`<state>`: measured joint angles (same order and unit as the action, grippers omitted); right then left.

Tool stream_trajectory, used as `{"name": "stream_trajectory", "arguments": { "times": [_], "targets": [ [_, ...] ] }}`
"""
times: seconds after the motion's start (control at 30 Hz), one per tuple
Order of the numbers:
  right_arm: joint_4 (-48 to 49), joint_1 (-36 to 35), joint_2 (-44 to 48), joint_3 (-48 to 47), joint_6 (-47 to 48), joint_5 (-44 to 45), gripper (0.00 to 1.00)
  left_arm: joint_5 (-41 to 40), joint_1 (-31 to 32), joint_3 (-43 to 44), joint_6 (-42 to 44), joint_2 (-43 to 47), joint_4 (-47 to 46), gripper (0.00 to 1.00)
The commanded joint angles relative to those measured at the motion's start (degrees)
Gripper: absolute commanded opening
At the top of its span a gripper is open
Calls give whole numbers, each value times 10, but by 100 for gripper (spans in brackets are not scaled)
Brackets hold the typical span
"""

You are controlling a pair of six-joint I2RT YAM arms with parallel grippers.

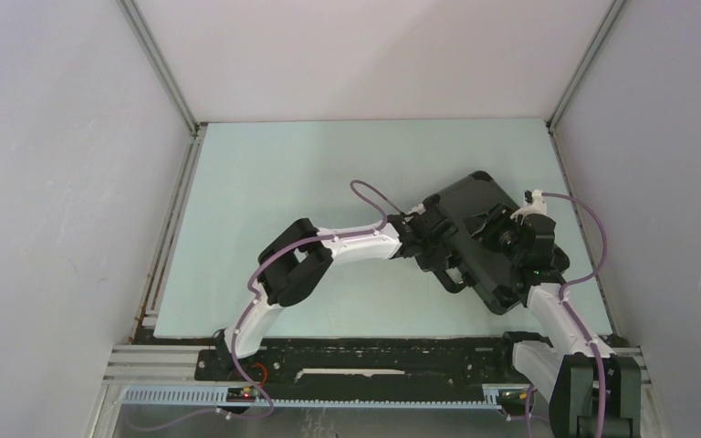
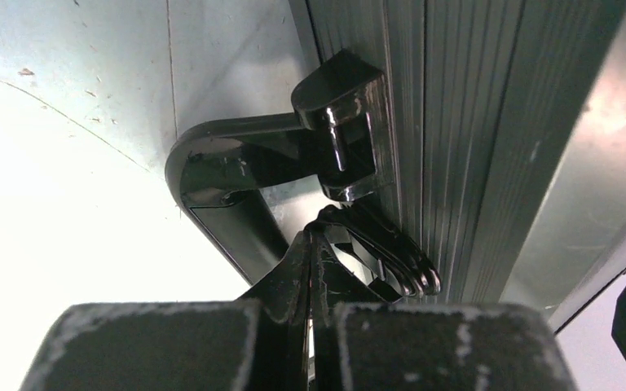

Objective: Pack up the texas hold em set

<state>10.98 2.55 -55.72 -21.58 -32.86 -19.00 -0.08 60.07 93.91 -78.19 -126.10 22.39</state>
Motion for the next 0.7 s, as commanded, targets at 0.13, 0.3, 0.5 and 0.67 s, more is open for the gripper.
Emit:
{"name": "stream_trajectory", "arguments": {
  "times": [0.13,0.3,0.5,0.67],
  "targets": [
    [-118,-10,-18,20,5,-9,63,23,-19,45,-37,-48,-41,0],
    [-122,-11,-16,20,5,-3,63,76,-36,50,-61,-75,-80,0],
    [-125,-14,-18,17,8,-1,63,83,-44,49,-93,-84,-86,0],
    [-124,-16,-18,18,8,-1,63,75,-56,-1,-101,-75,-159,0]
  ]
}}
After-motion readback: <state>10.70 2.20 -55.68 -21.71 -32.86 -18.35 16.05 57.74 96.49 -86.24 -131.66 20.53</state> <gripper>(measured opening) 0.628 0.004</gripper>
